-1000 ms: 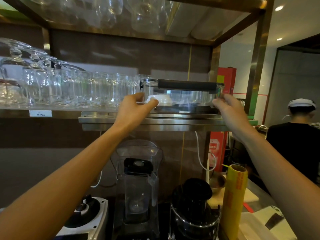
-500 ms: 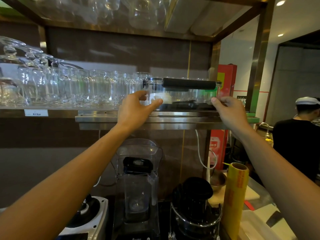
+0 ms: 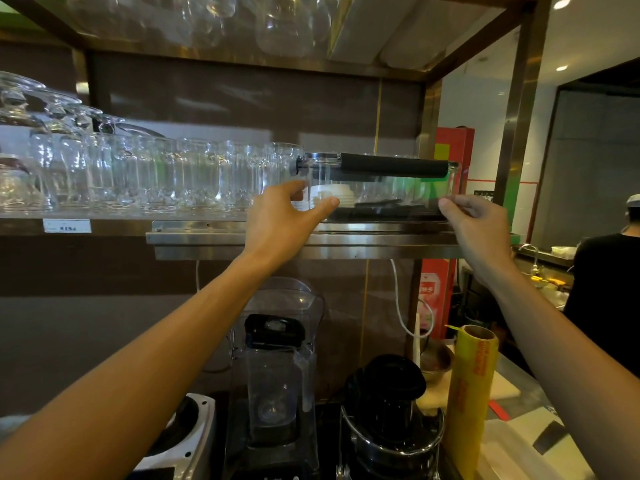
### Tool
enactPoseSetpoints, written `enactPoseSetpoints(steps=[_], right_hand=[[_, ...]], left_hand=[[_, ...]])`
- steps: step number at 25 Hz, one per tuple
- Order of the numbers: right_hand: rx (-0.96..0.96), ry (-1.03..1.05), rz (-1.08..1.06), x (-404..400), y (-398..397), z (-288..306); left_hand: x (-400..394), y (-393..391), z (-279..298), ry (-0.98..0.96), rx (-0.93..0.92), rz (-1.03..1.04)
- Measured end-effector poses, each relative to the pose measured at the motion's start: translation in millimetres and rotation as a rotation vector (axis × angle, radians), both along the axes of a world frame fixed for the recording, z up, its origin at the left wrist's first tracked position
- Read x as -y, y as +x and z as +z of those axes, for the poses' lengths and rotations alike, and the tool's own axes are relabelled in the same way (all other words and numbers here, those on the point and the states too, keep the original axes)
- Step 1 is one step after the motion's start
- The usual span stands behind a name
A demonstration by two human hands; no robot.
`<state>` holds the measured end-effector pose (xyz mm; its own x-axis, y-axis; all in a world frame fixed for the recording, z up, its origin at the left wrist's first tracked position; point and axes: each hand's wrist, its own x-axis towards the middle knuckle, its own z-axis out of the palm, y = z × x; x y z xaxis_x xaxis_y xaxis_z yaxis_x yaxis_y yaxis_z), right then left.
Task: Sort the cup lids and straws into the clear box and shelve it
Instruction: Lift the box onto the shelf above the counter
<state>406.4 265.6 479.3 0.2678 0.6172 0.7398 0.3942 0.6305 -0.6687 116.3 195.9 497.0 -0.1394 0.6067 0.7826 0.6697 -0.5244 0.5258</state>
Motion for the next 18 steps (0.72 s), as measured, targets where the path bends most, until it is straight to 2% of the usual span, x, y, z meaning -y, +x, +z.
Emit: enactPoseSetpoints(steps=[7, 18], right_hand=[[0.030, -0.040, -0.038, -0.8, 14.2, 2.8], [0.098, -0.084, -0.090, -18.0, 20.5, 9.2]], left_hand=[[-16.5, 10.2, 4.7, -0.080, -0.009, -0.024], [-29.6, 22.0, 11.4, -0.160, -0.198, 0.135]])
